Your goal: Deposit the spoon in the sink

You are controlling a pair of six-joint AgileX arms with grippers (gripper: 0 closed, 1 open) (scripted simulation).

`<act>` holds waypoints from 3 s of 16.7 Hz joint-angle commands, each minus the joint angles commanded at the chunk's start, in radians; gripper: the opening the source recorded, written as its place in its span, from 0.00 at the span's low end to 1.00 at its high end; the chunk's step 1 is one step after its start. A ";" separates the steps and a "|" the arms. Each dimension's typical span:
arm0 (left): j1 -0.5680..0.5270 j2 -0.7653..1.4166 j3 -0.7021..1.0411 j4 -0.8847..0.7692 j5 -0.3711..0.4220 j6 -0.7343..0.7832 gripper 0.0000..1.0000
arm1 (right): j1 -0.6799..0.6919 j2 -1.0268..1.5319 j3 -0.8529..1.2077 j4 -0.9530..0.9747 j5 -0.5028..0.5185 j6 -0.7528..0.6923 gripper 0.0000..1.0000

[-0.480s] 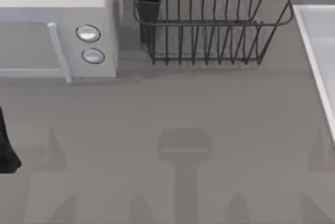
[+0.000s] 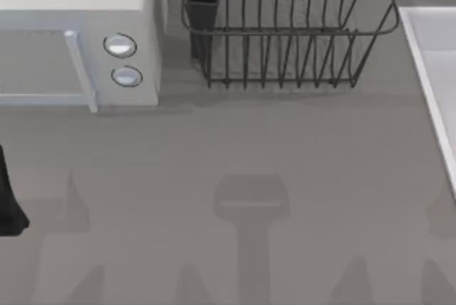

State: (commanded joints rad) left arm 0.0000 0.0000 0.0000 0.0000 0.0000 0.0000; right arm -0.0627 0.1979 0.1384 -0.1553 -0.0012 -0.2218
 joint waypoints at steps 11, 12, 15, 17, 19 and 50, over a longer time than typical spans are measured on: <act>0.000 0.000 0.000 0.000 0.000 0.000 1.00 | -0.241 0.799 0.465 -0.621 0.006 -1.046 1.00; 0.000 0.000 0.000 0.000 0.000 0.000 1.00 | -0.262 0.863 0.505 -0.671 0.007 -1.122 1.00; 0.000 0.000 0.000 0.000 0.000 0.000 1.00 | -0.315 1.025 0.613 -0.795 0.009 -1.331 1.00; 0.000 0.000 0.000 0.000 0.000 0.000 1.00 | -0.341 1.102 0.670 -0.854 0.009 -1.440 1.00; 0.000 0.000 0.000 0.000 0.000 0.000 1.00 | -0.359 1.153 0.710 -0.893 0.008 -1.509 1.00; 0.000 0.000 0.000 0.000 0.000 0.000 1.00 | -0.365 1.397 0.470 -0.429 0.007 -1.532 0.40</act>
State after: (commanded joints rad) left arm 0.0000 0.0000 0.0000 0.0000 0.0000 0.0000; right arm -0.4279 1.5954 0.6086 -0.5846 0.0057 -1.7541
